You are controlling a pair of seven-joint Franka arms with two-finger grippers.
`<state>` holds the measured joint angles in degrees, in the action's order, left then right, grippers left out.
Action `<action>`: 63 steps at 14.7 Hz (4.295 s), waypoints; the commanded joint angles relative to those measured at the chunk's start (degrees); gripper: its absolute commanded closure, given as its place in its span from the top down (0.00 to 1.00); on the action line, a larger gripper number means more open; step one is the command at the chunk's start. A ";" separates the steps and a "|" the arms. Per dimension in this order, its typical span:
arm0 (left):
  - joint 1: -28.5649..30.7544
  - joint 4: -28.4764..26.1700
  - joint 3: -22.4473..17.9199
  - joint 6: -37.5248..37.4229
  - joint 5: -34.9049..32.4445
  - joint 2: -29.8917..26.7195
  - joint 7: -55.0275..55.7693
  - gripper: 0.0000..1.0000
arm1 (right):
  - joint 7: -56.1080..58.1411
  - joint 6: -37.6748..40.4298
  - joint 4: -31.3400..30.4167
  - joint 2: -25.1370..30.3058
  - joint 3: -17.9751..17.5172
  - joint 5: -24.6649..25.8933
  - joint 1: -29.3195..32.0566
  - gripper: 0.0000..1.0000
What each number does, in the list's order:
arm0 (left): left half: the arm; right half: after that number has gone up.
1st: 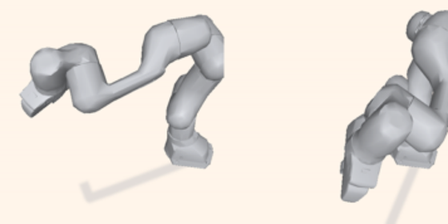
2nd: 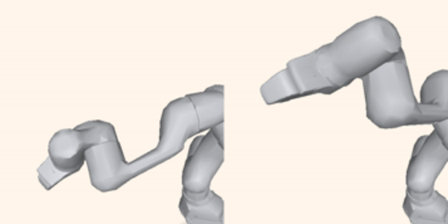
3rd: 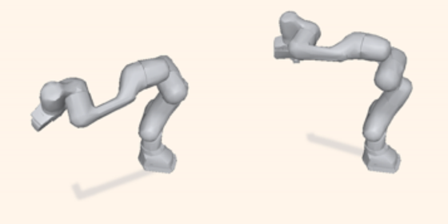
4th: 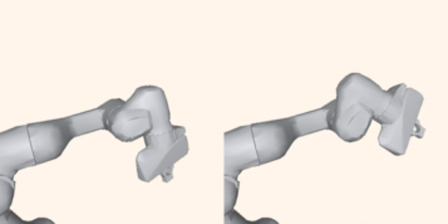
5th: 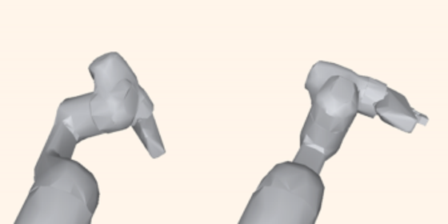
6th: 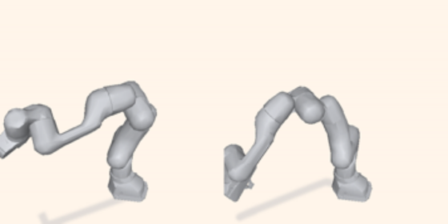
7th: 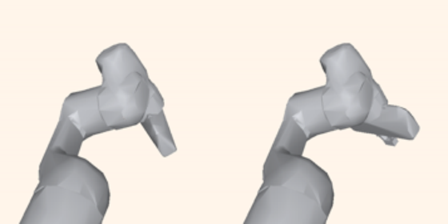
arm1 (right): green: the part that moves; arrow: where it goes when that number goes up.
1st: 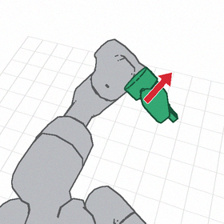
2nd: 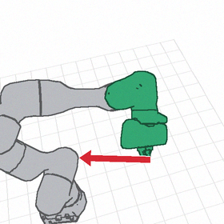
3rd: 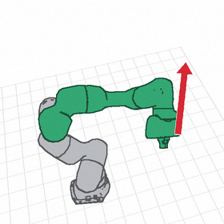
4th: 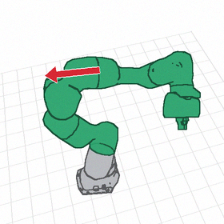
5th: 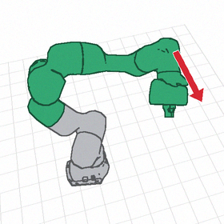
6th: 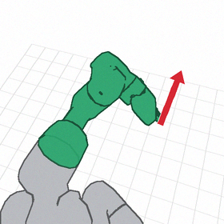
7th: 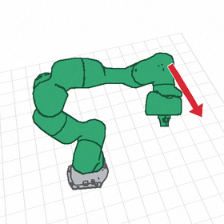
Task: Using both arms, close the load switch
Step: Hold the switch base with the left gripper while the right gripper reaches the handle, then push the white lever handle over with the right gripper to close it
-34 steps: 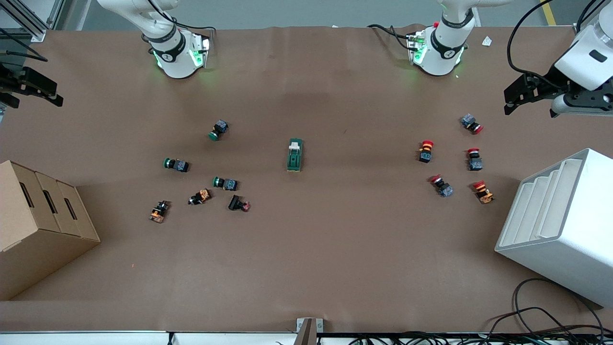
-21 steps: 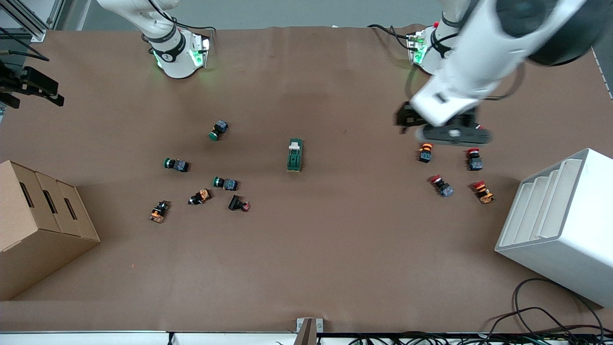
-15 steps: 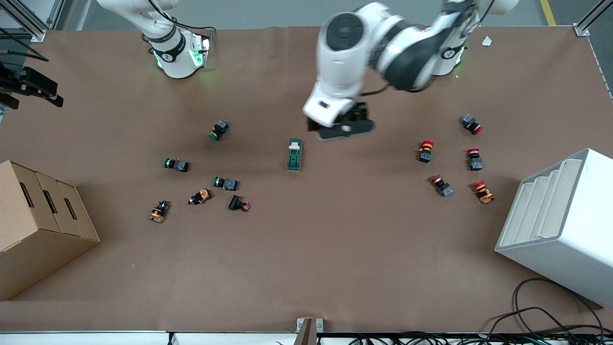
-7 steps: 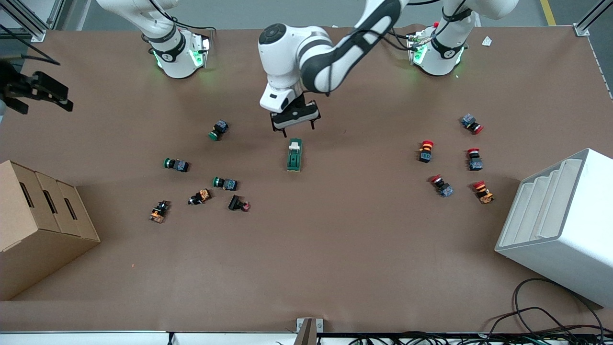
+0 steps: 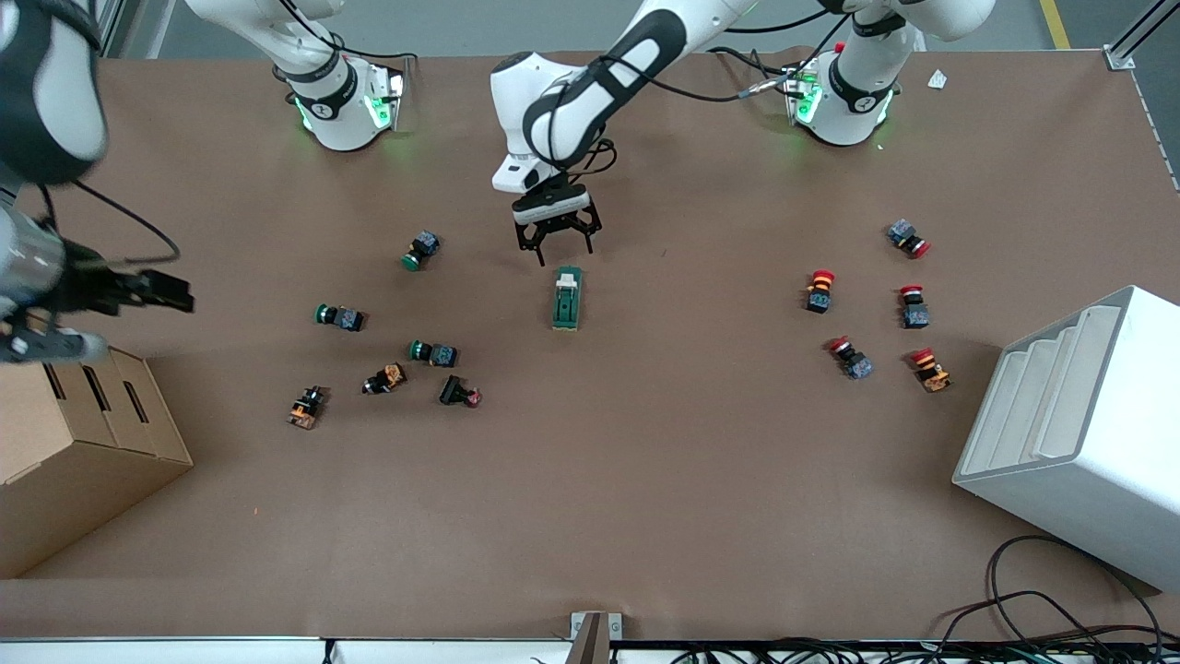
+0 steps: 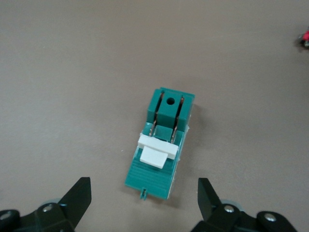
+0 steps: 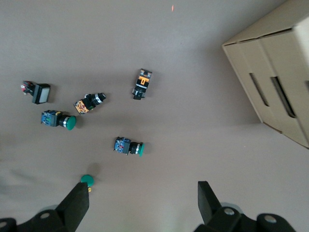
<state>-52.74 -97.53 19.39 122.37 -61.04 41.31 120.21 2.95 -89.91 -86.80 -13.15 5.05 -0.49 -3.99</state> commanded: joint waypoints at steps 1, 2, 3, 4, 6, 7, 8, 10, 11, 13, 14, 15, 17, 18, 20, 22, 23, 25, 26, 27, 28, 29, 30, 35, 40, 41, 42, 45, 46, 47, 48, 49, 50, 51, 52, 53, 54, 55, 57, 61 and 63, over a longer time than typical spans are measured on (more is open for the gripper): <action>-0.86 -3.53 -0.15 0.50 -12.48 1.22 9.66 0.98 | -10.96 -0.44 -3.09 0.67 -0.22 -5.28 -1.37 1.00; -0.96 -4.94 -0.15 0.41 -17.31 1.75 13.70 0.98 | -16.60 -0.70 -4.50 0.93 -0.31 -7.58 -1.90 1.00; -1.04 -5.91 -0.15 0.41 -20.84 2.19 16.35 0.98 | -20.57 -0.97 -5.30 0.93 -0.31 -8.03 -3.90 1.00; -1.22 -6.96 -0.15 0.06 -24.01 2.63 18.29 0.98 | -25.40 -1.93 -6.26 0.93 -0.31 -8.21 -6.01 1.00; -1.57 -8.20 -0.23 -0.46 -28.68 2.81 20.32 0.98 | -36.38 -5.35 -8.90 0.93 -0.31 -9.17 -10.75 1.00; -1.75 -8.12 -0.23 -1.34 -30.00 3.50 21.29 0.98 | -41.39 -7.19 -10.22 0.93 -0.31 -9.62 -13.65 1.00; -2.01 -7.86 -0.23 -2.65 -30.97 4.21 22.43 0.98 | -46.31 -10.08 -11.80 0.84 -0.31 -9.62 -16.55 1.00; -2.80 -7.94 -0.23 -4.68 -34.22 5.79 26.55 0.98 | -57.56 -17.02 -14.96 0.49 -0.39 -9.71 -22.09 1.00; -3.15 -7.86 -0.23 -5.82 -35.89 6.84 28.57 0.98 | -63.18 -20.97 -16.11 -0.20 -0.39 -9.79 -25.16 1.00; -3.68 -7.77 -0.23 -7.32 -37.48 7.99 30.52 0.98 | -72.42 -28.09 -17.34 -3.36 -0.39 -11.10 -29.74 1.00; -3.94 -7.77 -0.23 -7.32 -37.49 8.08 30.53 0.98 | -75.95 -31.00 -17.35 -5.03 -0.39 -12.94 -31.33 1.00; -3.94 -7.77 -0.23 -7.41 -37.49 8.26 30.53 0.98 | -78.16 -33.46 -17.35 -6.26 -0.39 -14.53 -32.30 1.00; -4.47 -7.77 -0.23 -7.67 -37.49 8.52 30.61 0.98 | -79.84 -37.25 -17.44 -7.85 -0.39 -19.87 -33.54 1.00; -4.56 -7.68 -0.23 -7.67 -37.49 8.78 30.61 0.98 | -79.76 -38.23 -17.44 -8.55 -0.39 -22.95 -33.80 1.00; -4.56 -7.68 -0.23 -7.67 -37.49 8.87 30.61 0.98 | -79.76 -40.86 -17.87 -9.61 -0.39 -26.66 -35.29 1.00; -4.65 -7.77 -0.23 -7.76 -37.49 9.22 30.53 0.98 | -79.67 -45.42 -20.85 -10.23 -0.48 -27.02 -36.88 1.00; -4.65 -7.68 -0.23 -7.68 -37.49 9.31 30.53 0.98 | -79.33 -47.27 -22.69 -10.23 -0.57 -27.37 -37.58 1.00; -4.56 -7.59 -0.50 -7.68 -37.49 9.57 30.35 0.98 | -78.88 -48.69 -24.81 -10.23 -0.92 -27.46 -39.43 1.00; -4.56 -7.50 -0.59 -7.67 -37.49 9.66 30.35 0.98 | -78.62 -48.61 -24.99 -10.23 -1.18 -27.46 -39.87 1.00; -4.56 -7.50 -0.59 -7.76 -37.49 9.66 30.44 0.98 | -78.27 -48.61 -25.17 -10.32 -1.27 -27.46 -39.87 1.00; -4.47 -7.42 -0.59 -7.68 -37.49 9.58 30.44 0.98 | -76.01 -48.52 -25.26 -10.75 -1.53 -27.46 -39.87 1.00; -4.47 -7.50 -0.59 -7.67 -37.49 9.58 30.44 0.98 | -72.50 -48.52 -25.26 -11.37 -1.89 -27.72 -39.87 1.00; -4.47 -7.59 -0.59 -7.76 -37.49 9.66 30.44 0.98 | -70.12 -48.52 -25.17 -12.50 -2.24 -28.25 -39.87 1.00; -4.47 -7.68 -0.59 -7.67 -37.40 9.66 30.53 0.99 | -62.80 -51.59 -24.91 -16.56 -4.53 -34.57 -40.22 1.00; -4.47 -7.77 -0.59 -7.67 -37.49 9.93 30.44 0.99 | -62.62 -52.56 -24.03 -17.87 -4.61 -38.01 -41.45 1.00; -4.47 -7.77 -0.67 -7.67 -37.49 9.93 30.44 0.99 | -62.62 -53.00 -23.77 -18.57 -4.61 -38.18 -42.06 1.00; -4.47 -7.77 -0.67 -7.67 -37.49 9.84 30.44 0.98 | -62.71 -54.31 -23.50 -19.19 -4.61 -38.45 -42.94 1.00; -4.47 -7.85 -0.67 -7.67 -37.40 9.93 30.53 0.98 | -62.71 -55.55 -22.54 -21.04 -4.61 -38.80 -43.47 1.00; -4.47 -7.77 -0.67 -7.76 -37.49 9.93 30.53 0.99 | -62.71 -55.55 -22.10 -21.13 -4.61 -38.80 -43.47 1.00; -4.47 -7.77 -0.67 -7.76 -37.40 9.93 30.53 0.99 | -62.80 -55.46 -21.57 -21.13 -4.61 -38.80 -43.39 1.00; -4.47 -7.85 -0.67 -7.68 -37.49 9.93 30.44 0.99 | -62.80 -55.46 -21.13 -21.13 -4.61 -38.80 -43.04 1.00; -4.47 -7.85 -0.67 -7.76 -37.49 9.93 30.52 0.99 | -62.97 -55.03 -20.26 -21.13 -4.61 -38.80 -42.69 1.00; -4.47 -7.85 -0.67 -7.76 -37.49 9.93 30.53 0.99 | -62.89 -54.85 -19.12 -21.04 -4.53 -38.80 -41.99 1.00; -4.47 -7.85 -0.67 -7.76 -37.49 9.93 30.44 0.99 | -62.71 -54.85 -18.58 -21.04 -4.53 -38.80 -41.46 1.00; -4.47 -7.85 -0.67 -7.68 -37.49 9.93 30.52 0.99 | -62.45 -54.76 -18.06 -21.04 -4.53 -38.71 -41.11 1.00; -4.47 -7.85 -0.67 -7.76 -37.49 9.93 30.44 0.99 | -62.45 -54.59 -17.62 -21.04 -4.44 -38.62 -40.58 1.00; -4.47 -7.85 -0.67 -7.76 -37.49 9.93 30.52 0.99 | -62.45 -53.97 -17.00 -21.04 -4.44 -38.54 -39.97 1.00; -4.47 -7.85 -0.67 -7.68 -37.49 9.93 30.53 0.99 | -62.36 -52.84 -16.39 -21.04 -4.44 -38.54 -39.44 1.00; -4.47 -7.85 -0.67 -7.67 -37.49 9.93 30.53 0.99 | -62.36 -50.20 -14.63 -21.04 -4.44 -38.36 -38.21 1.00; -4.38 -7.77 -0.67 -7.76 -37.49 9.93 30.53 0.99 | -61.57 -50.63 -13.75 -22.80 -4.44 -38.45 -38.64 1.00; -4.30 -7.68 -0.85 -7.67 -37.49 9.93 30.44 0.99 | -61.57 -50.54 -13.48 -23.15 -4.44 -38.45 -38.55 1.00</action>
<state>-57.11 -105.88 19.06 112.88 -98.30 47.97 148.56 -59.67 -139.71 -101.49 -34.96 0.86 -38.16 -42.43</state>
